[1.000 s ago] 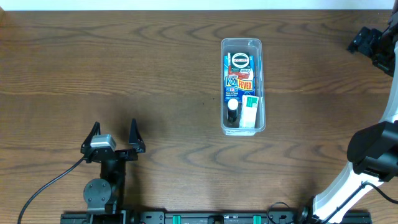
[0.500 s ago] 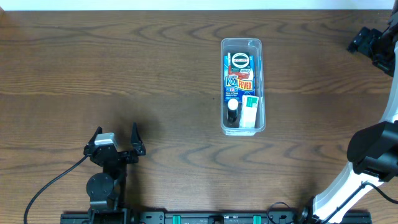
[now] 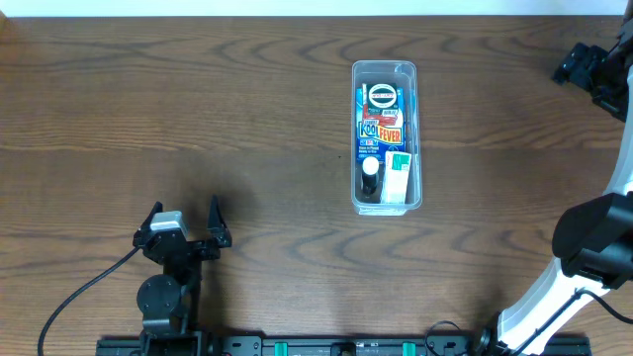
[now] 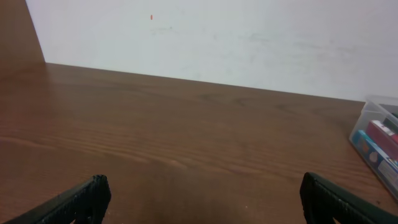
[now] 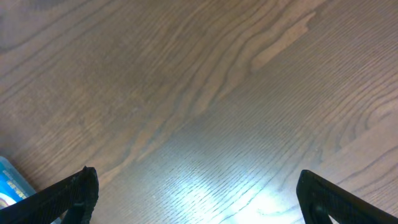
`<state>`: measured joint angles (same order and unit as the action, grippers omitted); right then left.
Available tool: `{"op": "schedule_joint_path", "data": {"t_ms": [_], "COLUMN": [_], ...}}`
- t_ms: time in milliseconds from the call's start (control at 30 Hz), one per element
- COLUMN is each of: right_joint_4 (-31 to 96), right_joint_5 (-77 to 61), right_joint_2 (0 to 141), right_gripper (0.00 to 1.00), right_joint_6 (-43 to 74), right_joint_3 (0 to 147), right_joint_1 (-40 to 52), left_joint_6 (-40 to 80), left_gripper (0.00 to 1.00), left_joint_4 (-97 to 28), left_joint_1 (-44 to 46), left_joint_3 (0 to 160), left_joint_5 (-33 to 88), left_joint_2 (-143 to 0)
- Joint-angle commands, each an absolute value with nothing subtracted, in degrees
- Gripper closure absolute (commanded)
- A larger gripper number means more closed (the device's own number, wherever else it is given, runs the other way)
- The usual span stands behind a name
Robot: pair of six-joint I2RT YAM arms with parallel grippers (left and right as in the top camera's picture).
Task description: Pack container
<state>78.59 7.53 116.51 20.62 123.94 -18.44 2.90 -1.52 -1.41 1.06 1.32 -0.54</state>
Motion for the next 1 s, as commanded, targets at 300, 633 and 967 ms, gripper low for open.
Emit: {"op": "schedule_joint_path", "data": {"t_ms": [300,633,967], "right_joint_4": [78.7,78.7,78.7], "right_joint_5": [8.1,8.1,8.1], "right_joint_2": [115.5,115.5,112.0], "right_gripper": [0.01,0.01,0.01], "right_joint_6": [21.4,21.4,21.4], "right_joint_3": [123.8,123.8,123.8], "right_joint_1": [-18.8,-18.8,-16.3], "left_joint_6": [2.2,2.2,2.2], "left_gripper": [0.02,0.02,0.02], "left_joint_4": [-4.1,-4.1,-4.1], "left_joint_1": [-1.7,-1.7,-1.7], "left_joint_3": [0.2,0.2,0.2], "left_joint_5": [0.6,0.6,0.6], "left_joint_2": [-0.2,-0.2,-0.2]}}
